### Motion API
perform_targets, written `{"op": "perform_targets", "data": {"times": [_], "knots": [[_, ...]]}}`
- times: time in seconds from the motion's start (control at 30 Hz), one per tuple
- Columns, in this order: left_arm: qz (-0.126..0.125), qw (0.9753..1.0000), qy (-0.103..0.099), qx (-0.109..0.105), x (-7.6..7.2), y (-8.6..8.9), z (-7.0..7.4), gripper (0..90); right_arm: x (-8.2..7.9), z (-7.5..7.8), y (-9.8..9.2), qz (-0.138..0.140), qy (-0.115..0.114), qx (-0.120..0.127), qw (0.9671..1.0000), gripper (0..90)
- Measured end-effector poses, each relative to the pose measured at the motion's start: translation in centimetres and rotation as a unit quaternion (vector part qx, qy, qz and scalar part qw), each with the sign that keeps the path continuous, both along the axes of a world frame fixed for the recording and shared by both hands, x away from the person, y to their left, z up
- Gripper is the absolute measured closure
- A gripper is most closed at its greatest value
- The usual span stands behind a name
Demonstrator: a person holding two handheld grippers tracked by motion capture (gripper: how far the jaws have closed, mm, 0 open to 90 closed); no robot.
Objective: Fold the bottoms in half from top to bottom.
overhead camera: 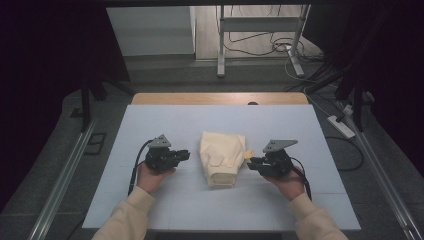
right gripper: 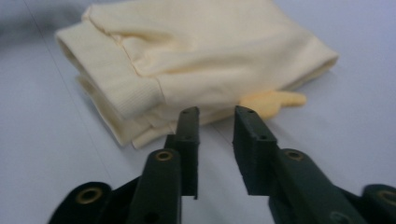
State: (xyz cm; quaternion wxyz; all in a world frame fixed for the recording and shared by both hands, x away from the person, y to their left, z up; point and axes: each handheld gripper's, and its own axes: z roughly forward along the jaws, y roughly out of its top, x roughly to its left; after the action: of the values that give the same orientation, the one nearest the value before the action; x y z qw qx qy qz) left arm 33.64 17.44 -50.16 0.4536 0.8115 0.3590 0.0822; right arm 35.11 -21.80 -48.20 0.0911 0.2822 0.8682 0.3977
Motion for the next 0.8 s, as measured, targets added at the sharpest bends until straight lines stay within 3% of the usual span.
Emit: {"op": "perform_targets", "data": {"times": [0.17,0.3,0.6,0.8], "knots": [[-0.001,0.9996,0.019,0.02,-0.8,0.1,-0.3,50.0,-0.4,-0.6,-0.7,-0.005,-0.003,-0.019,0.9998,50.6],[-0.005,0.9991,0.022,0.036,-1.7,0.1,-0.5,41.7,-0.6,-1.0,-1.4,-0.011,0.0,-0.016,0.9998,42.8],[0.0,0.9991,0.025,0.035,-3.5,1.5,-1.0,37.0,-1.7,-1.9,-2.8,-0.011,0.006,-0.01,0.9999,38.7],[0.008,0.999,0.03,0.032,-4.7,2.5,-1.6,36.4,-2.6,-2.0,-4.3,-0.017,-0.001,0.009,0.9998,37.7]]}}
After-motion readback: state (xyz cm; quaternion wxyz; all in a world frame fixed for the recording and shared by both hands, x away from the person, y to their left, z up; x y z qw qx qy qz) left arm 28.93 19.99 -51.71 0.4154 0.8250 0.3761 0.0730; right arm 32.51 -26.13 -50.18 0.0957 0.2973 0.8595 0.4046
